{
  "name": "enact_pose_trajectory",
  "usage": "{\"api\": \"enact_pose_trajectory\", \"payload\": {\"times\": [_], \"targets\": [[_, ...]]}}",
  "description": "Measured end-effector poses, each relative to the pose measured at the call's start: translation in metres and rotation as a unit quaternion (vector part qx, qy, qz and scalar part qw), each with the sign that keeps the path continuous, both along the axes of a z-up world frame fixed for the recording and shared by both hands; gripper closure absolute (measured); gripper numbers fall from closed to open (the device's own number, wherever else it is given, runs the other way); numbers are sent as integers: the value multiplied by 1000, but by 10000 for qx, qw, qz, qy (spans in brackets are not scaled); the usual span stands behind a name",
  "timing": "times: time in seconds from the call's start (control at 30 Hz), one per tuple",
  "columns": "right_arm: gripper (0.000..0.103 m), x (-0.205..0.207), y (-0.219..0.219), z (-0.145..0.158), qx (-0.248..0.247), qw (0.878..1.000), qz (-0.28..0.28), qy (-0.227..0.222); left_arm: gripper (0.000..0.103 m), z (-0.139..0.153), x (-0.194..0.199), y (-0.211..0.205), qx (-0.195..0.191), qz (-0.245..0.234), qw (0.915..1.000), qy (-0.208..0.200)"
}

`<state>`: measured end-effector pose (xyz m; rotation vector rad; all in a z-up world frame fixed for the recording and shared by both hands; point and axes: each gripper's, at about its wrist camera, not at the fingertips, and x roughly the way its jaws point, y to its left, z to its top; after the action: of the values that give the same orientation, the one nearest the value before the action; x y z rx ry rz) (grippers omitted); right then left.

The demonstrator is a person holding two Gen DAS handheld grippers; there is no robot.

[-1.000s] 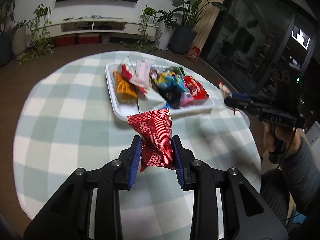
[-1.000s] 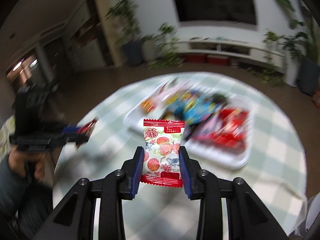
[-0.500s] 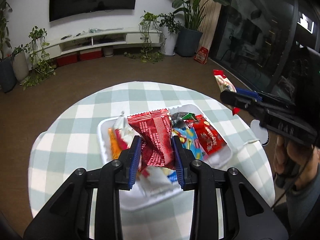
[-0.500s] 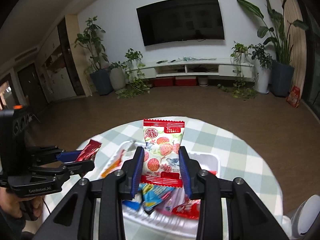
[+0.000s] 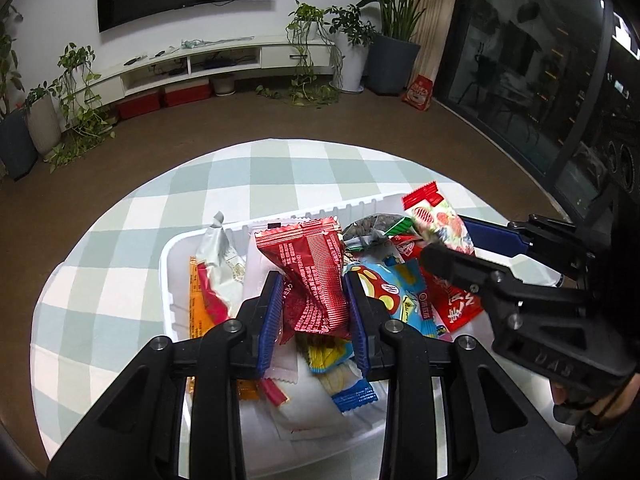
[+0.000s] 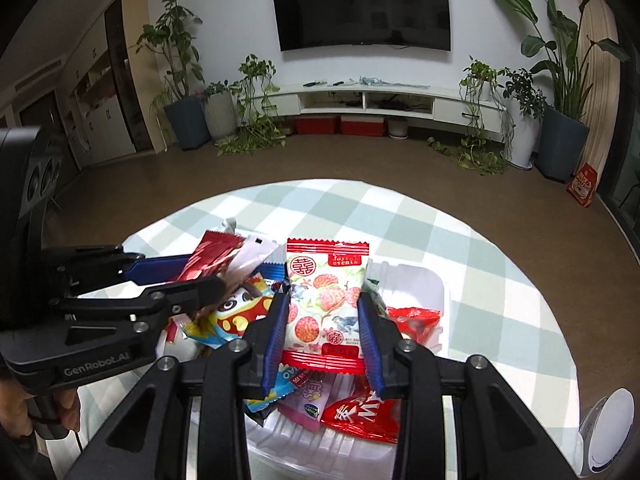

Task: Organize snacks

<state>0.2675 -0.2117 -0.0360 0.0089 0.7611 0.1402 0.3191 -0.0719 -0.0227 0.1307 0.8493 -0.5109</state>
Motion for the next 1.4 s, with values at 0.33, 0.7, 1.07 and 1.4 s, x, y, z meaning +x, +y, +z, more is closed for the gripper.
{"api": "enact_pose_trajectory", "payload": {"times": [0.33, 0.7, 1.07, 1.4], "targets": [[65, 6, 6, -20, -186, 9994, -10, 290, 74, -18, 16, 0, 35, 141, 9998, 130], [63, 6, 2, -22, -189, 9994, -62, 281, 54, -19, 18, 2, 63, 235, 9997, 41], [39, 0, -2, -15, -218, 9994, -193, 163, 42, -10, 10, 7, 34, 295, 9995, -105], [15, -17, -20, 14, -2, 9982, -532, -276, 0, 16, -26, 37, -187, 765, 9952, -586]]}}
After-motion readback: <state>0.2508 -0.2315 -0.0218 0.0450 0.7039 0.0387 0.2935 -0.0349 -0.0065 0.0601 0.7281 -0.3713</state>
